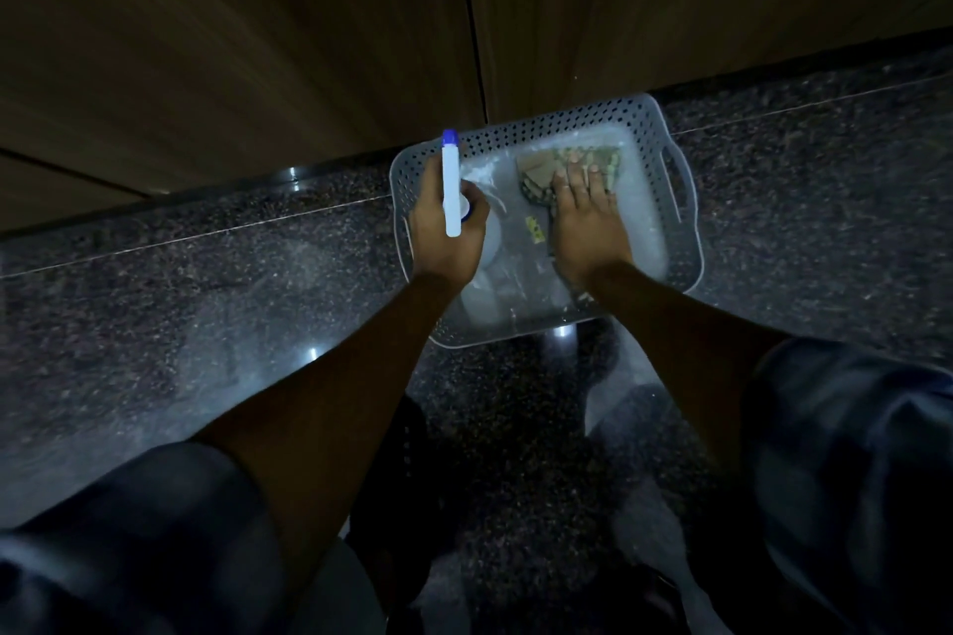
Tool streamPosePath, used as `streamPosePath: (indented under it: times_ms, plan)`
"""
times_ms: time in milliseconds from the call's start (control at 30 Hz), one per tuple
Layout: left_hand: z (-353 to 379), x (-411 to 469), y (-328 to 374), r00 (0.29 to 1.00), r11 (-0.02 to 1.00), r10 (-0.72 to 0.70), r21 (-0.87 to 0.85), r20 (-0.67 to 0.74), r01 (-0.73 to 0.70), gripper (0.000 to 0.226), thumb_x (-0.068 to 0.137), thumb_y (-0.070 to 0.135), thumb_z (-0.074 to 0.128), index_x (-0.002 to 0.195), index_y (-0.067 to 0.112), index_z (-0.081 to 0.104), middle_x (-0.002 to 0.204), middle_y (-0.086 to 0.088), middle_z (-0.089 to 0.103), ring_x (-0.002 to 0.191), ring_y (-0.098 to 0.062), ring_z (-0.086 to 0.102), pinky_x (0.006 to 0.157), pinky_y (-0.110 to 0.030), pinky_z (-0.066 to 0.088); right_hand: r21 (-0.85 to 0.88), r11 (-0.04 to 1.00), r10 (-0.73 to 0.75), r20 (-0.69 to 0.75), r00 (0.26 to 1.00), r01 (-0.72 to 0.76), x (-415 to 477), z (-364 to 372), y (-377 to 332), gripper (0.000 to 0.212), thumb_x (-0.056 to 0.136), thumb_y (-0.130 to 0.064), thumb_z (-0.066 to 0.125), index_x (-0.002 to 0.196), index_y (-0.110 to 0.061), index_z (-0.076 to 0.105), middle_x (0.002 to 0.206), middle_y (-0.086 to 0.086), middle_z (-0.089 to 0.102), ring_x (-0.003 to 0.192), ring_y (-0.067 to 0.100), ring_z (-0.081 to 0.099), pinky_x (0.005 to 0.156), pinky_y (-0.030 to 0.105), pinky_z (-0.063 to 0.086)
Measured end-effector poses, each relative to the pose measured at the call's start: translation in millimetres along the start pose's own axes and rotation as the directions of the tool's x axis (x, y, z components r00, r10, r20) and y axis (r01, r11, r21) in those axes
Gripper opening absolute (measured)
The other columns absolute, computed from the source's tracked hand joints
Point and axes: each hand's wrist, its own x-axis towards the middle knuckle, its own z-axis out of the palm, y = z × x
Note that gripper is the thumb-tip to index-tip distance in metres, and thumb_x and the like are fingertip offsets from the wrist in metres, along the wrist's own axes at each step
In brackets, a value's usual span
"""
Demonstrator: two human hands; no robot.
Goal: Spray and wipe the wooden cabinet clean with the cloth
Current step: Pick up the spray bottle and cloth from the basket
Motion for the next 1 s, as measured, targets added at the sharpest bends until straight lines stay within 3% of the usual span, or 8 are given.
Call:
streamPosePath:
  times_ms: [67,167,267,433,533,600,700,1000]
  plan:
    - [-1,0,12,1.0,0.999,-0.025,-0.034,-0.009,0.024,0.046,0.086,-0.003,0.067,0.126,0.016,0.058,0.098,0.001,0.066,0.083,0.0,0.061,0.085,-0.02,0.054,0.049,0.999,-0.024,0.033,0.999,0.022,4,-17,2,0.066,0.102,-0.025,0.046,0.159,-0.006,0.017,0.167,0.017,0.006,0.153,0.039,0.007,0.125,0.048,0.012]
    - [-7,-1,40,1.0,0.998,-0.006,-0.062,-0.021,0.005,0.065,0.084,-0.003,0.067,0.127,0.042,0.048,0.102,0.02,0.06,0.089,0.014,0.059,0.082,-0.006,0.047,0.157,0.988,-0.024,0.079,0.997,0.011,-4,-46,6,0.076,0.093,-0.008,0.062,0.158,-0.005,0.021,0.167,0.015,0.008,0.154,0.034,0.005,0.126,0.044,0.013]
    - [-16,2,74,0.999,0.996,0.042,-0.079,0.024,-0.04,0.062,0.081,-0.004,0.067,0.133,0.028,0.056,0.1,0.013,0.06,0.087,0.012,0.058,0.08,-0.006,0.044,0.254,0.967,-0.013,0.053,0.998,-0.001,-25,-83,2,0.089,0.086,-0.003,0.071,0.158,-0.004,0.02,0.166,0.016,0.009,0.154,0.032,0.008,0.125,0.042,0.016]
    - [-46,-6,156,0.993,0.985,0.113,-0.134,0.018,-0.11,0.061,0.074,-0.007,0.059,0.132,0.012,0.059,0.105,0.011,0.065,0.097,0.001,0.062,0.089,-0.026,0.053,0.25,0.967,-0.033,-0.05,0.998,0.044,-64,-179,-7,0.089,0.083,-0.002,0.073,0.157,-0.006,0.022,0.165,0.016,0.015,0.152,0.031,0.016,0.123,0.04,0.021]
    - [-69,-15,219,0.989,0.977,0.145,-0.162,0.011,-0.142,0.06,0.074,-0.001,0.057,0.129,0.024,0.06,0.102,0.018,0.07,0.096,-0.014,0.07,0.083,-0.044,0.061,0.222,0.969,-0.086,-0.119,0.989,0.111,-96,-252,-7,0.088,0.082,-0.003,0.074,0.155,-0.004,0.026,0.163,0.019,0.018,0.151,0.033,0.017,0.121,0.042,0.024]
    - [-86,-21,260,0.989,0.971,0.15,-0.188,0.016,-0.144,0.055,0.077,0.002,0.058,0.124,0.031,0.061,0.093,0.008,0.073,0.083,-0.028,0.072,0.073,-0.054,0.06,0.187,0.974,-0.09,-0.209,0.974,0.13,-119,-304,-7,0.076,0.085,0.0,0.065,0.153,-0.003,0.031,0.156,0.02,0.031,0.147,0.034,0.027,0.119,0.041,0.026]
    - [-110,-31,320,0.981,0.96,0.194,-0.204,-0.006,-0.191,0.052,0.076,0.006,0.058,0.119,0.035,0.062,0.074,-0.011,0.068,0.071,-0.034,0.069,0.071,-0.055,0.059,0.13,0.982,-0.088,-0.33,0.94,0.137,-157,-373,-7,0.074,0.08,0.004,0.065,0.148,-0.005,0.039,0.142,0.018,0.045,0.135,0.036,0.04,0.113,0.039,0.034]
    - [-176,-100,519,0.898,0.874,0.437,-0.209,-0.051,-0.438,0.045,0.076,0.002,0.055,0.115,0.025,0.062,0.066,-0.021,0.059,0.057,-0.034,0.065,0.061,-0.05,0.058,0.014,0.997,-0.041,-0.689,0.723,0.07,-296,-547,4,0.042,0.094,0.001,0.052,0.135,-0.008,0.051,0.135,0.011,0.051,0.124,0.029,0.049,0.096,0.042,0.051]
